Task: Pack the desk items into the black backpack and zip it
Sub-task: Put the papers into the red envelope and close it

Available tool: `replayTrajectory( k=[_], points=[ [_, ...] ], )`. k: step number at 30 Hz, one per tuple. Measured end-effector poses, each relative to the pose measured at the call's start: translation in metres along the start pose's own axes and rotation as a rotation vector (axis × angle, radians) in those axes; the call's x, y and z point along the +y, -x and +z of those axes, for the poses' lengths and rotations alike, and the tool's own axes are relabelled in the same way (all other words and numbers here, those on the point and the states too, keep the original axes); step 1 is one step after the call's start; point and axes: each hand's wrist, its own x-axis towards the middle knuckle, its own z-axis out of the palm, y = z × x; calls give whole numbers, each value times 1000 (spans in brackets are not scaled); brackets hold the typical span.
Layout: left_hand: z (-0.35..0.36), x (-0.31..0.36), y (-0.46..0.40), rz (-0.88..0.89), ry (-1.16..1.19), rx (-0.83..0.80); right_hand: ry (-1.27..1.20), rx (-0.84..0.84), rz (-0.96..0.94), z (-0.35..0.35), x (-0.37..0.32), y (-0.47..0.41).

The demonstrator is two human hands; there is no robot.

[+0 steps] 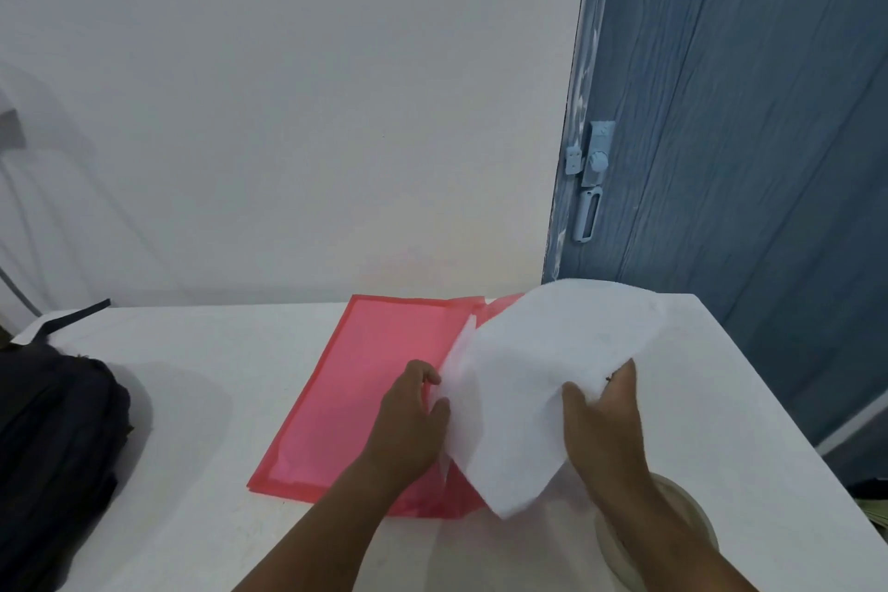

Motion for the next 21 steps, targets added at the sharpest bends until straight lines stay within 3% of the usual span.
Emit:
replayTrajectory(
  k=[4, 7, 9, 11, 13, 16, 18, 21],
  points=[
    [0, -2, 1, 12, -28, -20, 184, -210, 132, 7, 17, -3],
    [-1, -3, 1, 23, -36, -13, 271, -154, 122, 11, 23, -6],
    [-2, -3, 2, 23, -36, -13, 398, -25, 24, 16, 26, -8],
    [-2, -2, 3, 31, -37, -13, 715, 71, -110, 20, 28, -13],
    [-2, -2, 3, 36, -40, -12, 974, 36, -271, 25, 26, -16],
    [-2, 0, 4, 68, -73, -4, 1096, -355, -505, 42, 30, -17],
    [0, 1, 6, 95, -110, 2, 1095, -699, -459, 54, 38, -12],
    [-1, 2, 7, 131, -152, 14, 1036, -932, -478, 66, 51, -10]
  ],
)
